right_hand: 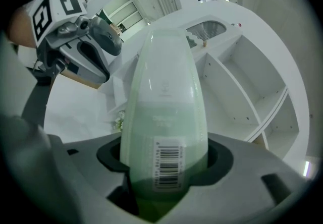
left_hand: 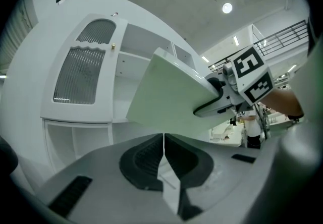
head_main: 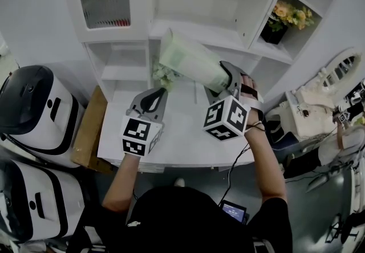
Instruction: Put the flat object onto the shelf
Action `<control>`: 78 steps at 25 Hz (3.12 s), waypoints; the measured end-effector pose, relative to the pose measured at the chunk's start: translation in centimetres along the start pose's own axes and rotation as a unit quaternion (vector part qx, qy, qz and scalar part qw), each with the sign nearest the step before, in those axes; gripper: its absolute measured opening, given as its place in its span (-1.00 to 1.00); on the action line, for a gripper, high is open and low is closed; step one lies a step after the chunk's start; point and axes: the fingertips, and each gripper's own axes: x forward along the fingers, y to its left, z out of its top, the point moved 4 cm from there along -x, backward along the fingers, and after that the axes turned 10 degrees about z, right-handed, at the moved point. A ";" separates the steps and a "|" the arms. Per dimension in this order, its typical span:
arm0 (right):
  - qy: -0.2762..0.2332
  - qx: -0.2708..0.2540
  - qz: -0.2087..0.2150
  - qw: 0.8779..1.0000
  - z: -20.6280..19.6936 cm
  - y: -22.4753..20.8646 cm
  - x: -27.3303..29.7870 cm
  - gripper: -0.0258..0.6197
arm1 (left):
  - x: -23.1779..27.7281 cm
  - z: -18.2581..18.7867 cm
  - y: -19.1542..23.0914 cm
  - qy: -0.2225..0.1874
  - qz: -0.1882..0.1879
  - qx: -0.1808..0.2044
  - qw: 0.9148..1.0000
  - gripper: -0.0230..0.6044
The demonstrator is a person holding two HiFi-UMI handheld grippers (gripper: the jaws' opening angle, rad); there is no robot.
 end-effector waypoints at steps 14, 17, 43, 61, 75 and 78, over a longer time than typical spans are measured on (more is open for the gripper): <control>0.026 -0.080 -0.014 0.996 1.3 -0.9 -0.1 -0.02 | 1.0 2.2 -0.6 -0.018 -0.018 0.003 1.000 -0.90; 0.027 -0.094 -0.018 0.995 1.7 -1.1 -0.2 -0.02 | 1.1 2.9 -0.6 -0.024 -0.020 0.010 0.999 -0.90; 0.031 -0.183 -0.059 0.981 3.5 -2.9 0.2 -0.01 | 1.8 7.6 1.7 -0.068 0.003 0.015 0.998 -0.90; 0.027 -0.212 -0.073 0.974 2.9 -4.1 2.6 0.01 | 3.8 7.0 2.0 -0.059 0.011 0.012 0.998 -0.90; 0.031 -0.221 -0.071 0.972 2.2 -4.5 5.7 0.07 | 5.6 4.8 2.7 -0.035 0.025 0.007 0.999 -0.90; 0.031 -0.221 -0.070 0.972 2.2 -4.8 6.4 0.07 | 5.9 4.6 2.9 -0.033 0.027 0.010 0.999 -0.90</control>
